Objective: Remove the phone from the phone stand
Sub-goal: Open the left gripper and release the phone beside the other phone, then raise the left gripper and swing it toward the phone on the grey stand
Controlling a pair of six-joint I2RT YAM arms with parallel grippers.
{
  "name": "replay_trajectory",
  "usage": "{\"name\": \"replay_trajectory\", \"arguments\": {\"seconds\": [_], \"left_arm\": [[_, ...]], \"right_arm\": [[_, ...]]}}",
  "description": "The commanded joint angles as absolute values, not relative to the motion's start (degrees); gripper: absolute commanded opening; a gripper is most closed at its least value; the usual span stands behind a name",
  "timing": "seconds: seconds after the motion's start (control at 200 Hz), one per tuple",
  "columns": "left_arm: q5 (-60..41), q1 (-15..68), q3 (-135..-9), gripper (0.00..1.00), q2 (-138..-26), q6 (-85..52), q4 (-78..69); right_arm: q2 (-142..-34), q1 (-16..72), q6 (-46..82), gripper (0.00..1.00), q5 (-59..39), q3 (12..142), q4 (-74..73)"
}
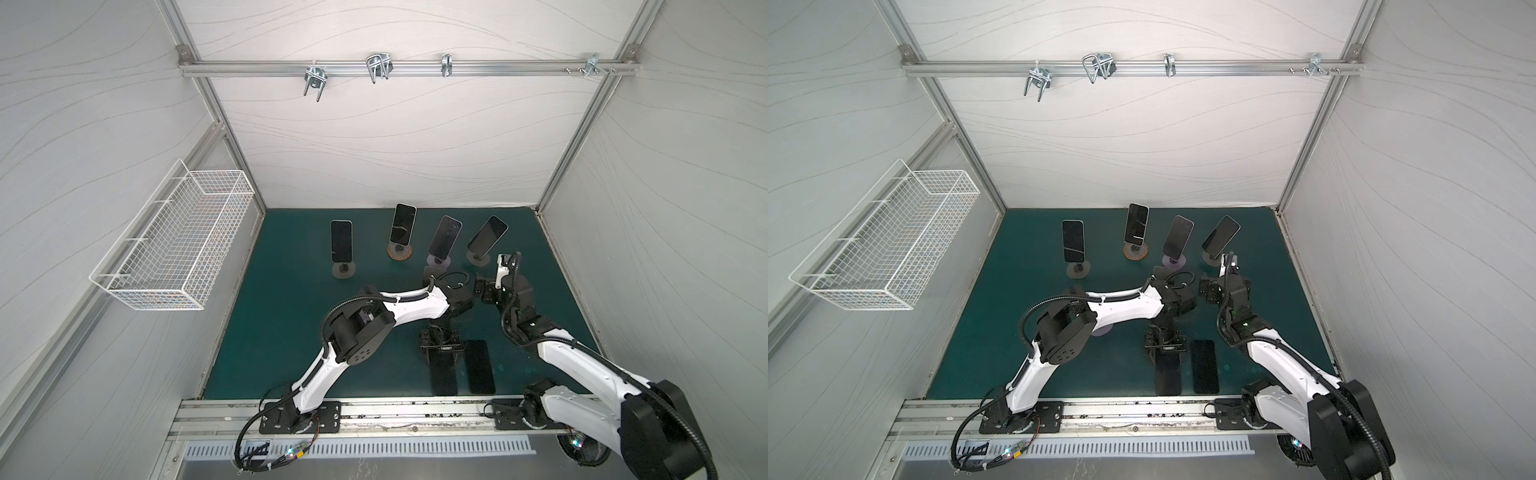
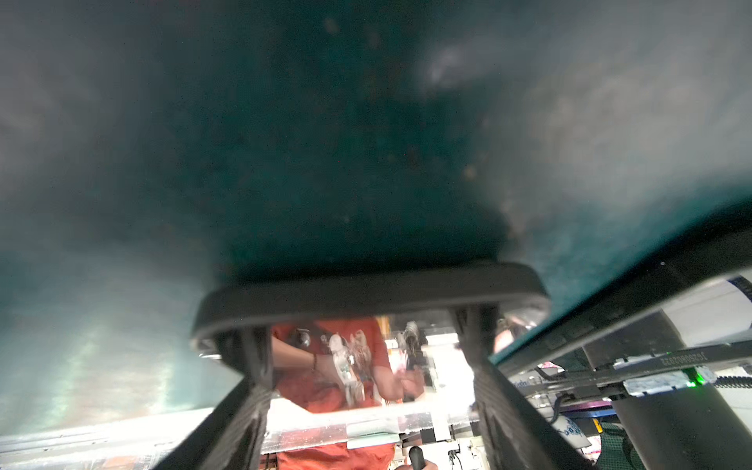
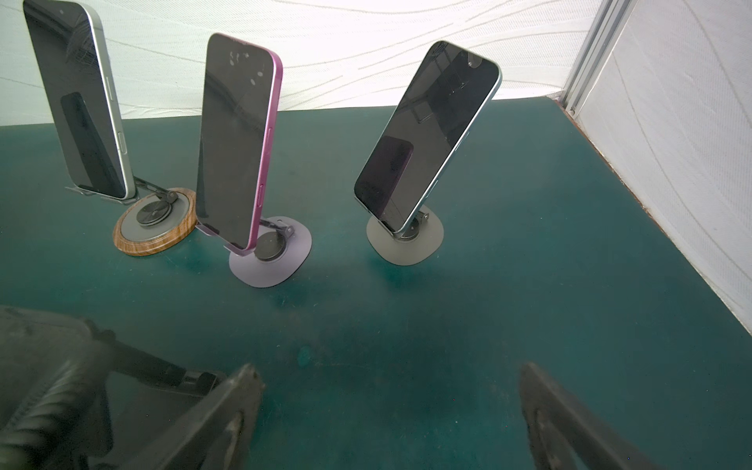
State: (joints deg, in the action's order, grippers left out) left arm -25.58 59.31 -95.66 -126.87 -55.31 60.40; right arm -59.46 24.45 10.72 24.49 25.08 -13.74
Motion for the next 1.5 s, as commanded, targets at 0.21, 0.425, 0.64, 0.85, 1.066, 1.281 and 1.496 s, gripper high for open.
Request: {"name": "replay_trajectory", "arguments": {"seconds": [0.21,0.425,0.64,0.85,1.066,1.281,1.496], "left_arm": [[-25.4,58.6,-96.9,0.76,-127.7,-54.9,59.2],[-23.4,58.5,-97.0,0.77,-124.3,-53.5,59.7],[-20.8,58.5,-97.2,0.78,-120.2,-52.1,59.8],[-19.1,58.5,-95.5,0.78,-116.3,-52.0,59.7],[-19.3,58.6,-95.3,0.78,-113.1,-49.1,59.5],[-21.9,60.2,-96.4,0.81,-110.2,-43.8,59.1],[-16.8,60.2,-101.4,0.86,-107.1,-34.6,60.6]], "right_arm": [[-58.2,23.7,10.7,0.99,23.6,24.3,-15.6],[-57.8,23.3,11.0,0.99,23.4,24.1,-15.7],[-57.6,23.0,11.1,0.99,22.2,23.8,-15.9],[-57.4,22.9,11.1,0.99,22.2,23.7,-15.9],[-56.4,22.9,11.1,0.99,22.3,23.0,-16.4],[-56.5,22.9,11.1,0.99,22.2,23.0,-16.4],[-55.9,22.9,11.2,0.99,22.3,22.6,-16.5]]}}
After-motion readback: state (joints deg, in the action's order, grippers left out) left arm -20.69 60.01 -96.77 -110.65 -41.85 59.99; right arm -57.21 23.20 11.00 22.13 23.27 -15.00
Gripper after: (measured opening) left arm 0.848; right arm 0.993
